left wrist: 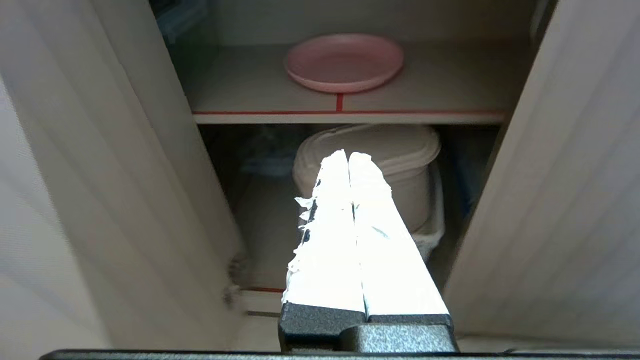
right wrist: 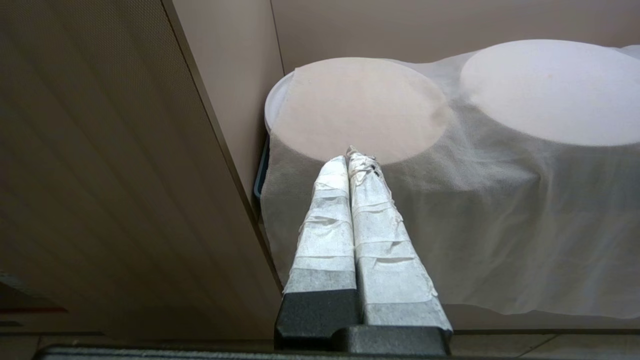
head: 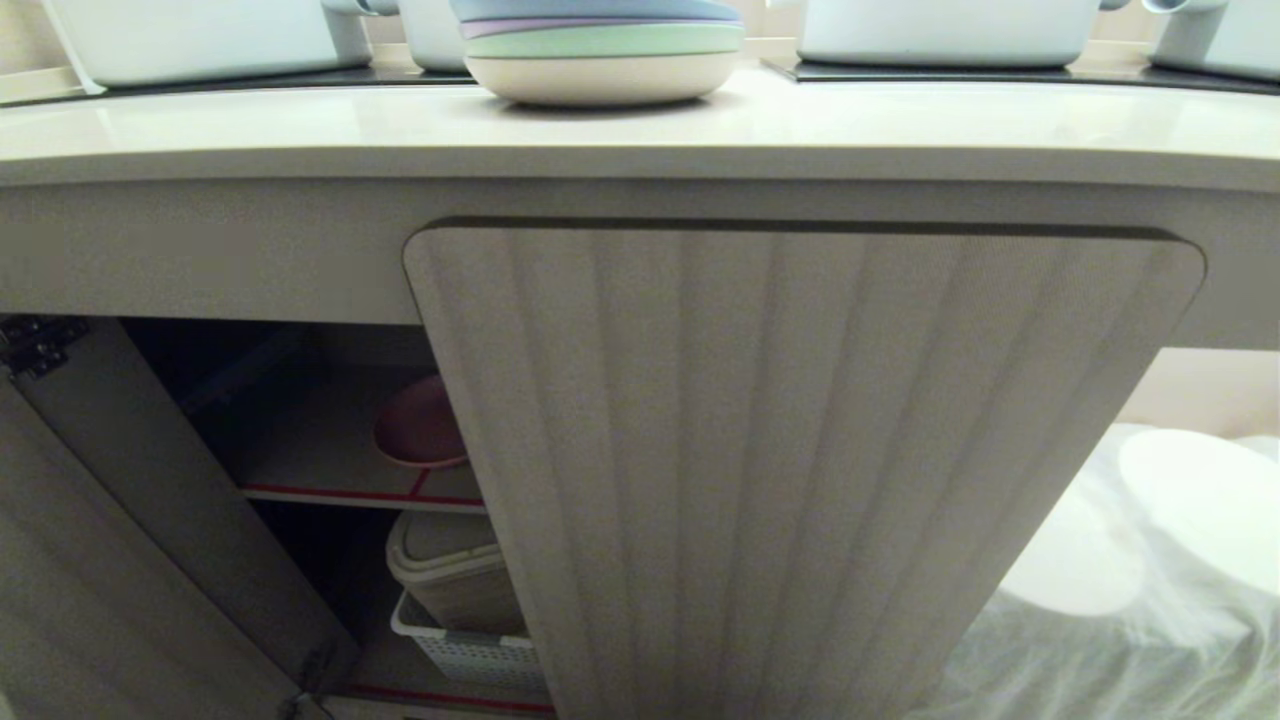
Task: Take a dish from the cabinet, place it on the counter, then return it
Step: Close the cabinet door
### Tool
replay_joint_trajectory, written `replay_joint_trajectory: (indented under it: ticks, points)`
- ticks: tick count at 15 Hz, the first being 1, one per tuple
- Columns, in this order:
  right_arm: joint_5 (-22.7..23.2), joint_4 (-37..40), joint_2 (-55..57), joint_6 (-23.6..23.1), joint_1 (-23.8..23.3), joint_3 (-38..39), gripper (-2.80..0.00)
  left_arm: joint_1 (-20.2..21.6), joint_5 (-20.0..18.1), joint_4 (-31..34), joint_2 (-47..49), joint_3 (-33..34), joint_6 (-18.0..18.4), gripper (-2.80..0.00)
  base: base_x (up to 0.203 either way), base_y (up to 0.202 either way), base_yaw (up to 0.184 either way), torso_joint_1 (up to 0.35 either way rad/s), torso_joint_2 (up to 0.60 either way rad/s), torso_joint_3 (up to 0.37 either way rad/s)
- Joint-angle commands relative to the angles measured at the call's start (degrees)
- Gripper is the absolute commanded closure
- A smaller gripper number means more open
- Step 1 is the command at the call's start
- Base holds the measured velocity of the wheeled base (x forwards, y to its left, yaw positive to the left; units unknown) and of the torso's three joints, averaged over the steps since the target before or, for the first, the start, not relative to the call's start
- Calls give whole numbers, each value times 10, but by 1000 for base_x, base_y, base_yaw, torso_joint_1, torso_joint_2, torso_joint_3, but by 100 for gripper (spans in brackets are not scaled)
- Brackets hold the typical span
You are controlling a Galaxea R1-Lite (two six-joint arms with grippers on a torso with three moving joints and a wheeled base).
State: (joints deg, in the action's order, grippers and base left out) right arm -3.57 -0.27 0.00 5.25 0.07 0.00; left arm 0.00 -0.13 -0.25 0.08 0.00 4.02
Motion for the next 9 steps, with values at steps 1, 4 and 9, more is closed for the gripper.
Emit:
replay_joint_trajectory:
  ticks: [1,4,9]
  points:
    - [0,0,0,0,0,0,0,0,-7,5,0,0,13,0,0,0,0,0,0,0]
    - [0,-1,0,0,0,0,0,0,-7,5,0,0,10,0,0,0,0,0,0,0]
    - [0,0,0,0,0,0,0,0,-6,6,0,0,3,0,0,0,0,0,0,0]
